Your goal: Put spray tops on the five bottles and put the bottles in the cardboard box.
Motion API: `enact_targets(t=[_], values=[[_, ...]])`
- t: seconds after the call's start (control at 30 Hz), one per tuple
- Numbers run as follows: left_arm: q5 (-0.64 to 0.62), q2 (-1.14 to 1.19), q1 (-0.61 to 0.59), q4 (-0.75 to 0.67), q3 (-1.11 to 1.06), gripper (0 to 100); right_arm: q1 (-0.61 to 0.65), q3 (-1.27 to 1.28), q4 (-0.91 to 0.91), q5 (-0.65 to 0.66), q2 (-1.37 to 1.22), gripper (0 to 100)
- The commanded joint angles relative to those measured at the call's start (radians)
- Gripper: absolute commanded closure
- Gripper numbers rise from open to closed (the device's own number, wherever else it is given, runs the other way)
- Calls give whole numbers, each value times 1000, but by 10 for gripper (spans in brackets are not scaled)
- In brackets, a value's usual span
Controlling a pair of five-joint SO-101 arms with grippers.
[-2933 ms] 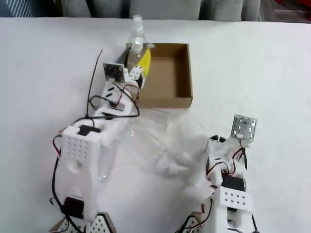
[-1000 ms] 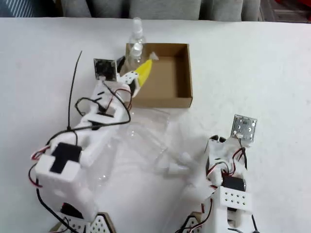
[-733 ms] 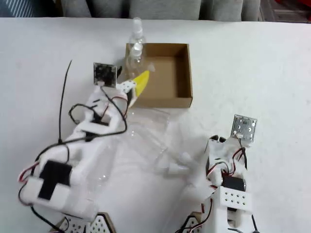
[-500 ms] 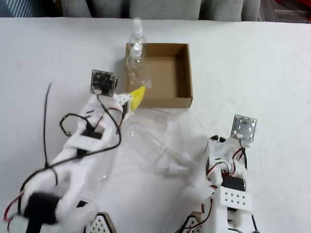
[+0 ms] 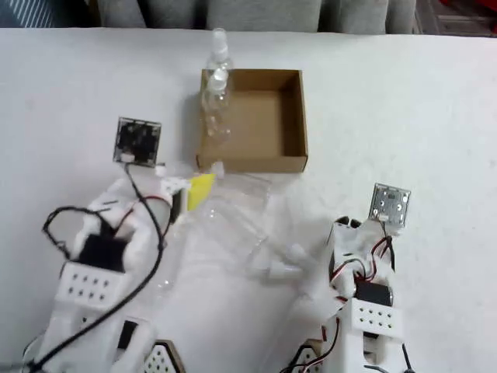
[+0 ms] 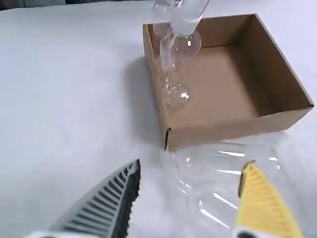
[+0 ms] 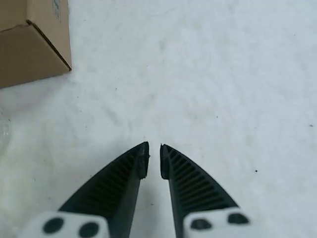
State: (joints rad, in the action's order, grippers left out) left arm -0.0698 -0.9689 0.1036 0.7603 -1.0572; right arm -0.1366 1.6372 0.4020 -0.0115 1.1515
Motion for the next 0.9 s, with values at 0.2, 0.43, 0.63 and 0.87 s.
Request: enact_targets(t=[0.2, 0.43, 0.63, 0.87], values=[[3, -182, -1, 585, 253, 766, -5, -6, -21, 11, 2, 984], [9, -93, 128, 781, 269, 932, -5, -6, -21, 11, 2, 984], [-164, -85, 378, 813, 241, 979, -5, -6, -21, 11, 2, 984], [-184, -84, 421, 732, 91, 979, -7, -6, -21, 11, 2, 984]])
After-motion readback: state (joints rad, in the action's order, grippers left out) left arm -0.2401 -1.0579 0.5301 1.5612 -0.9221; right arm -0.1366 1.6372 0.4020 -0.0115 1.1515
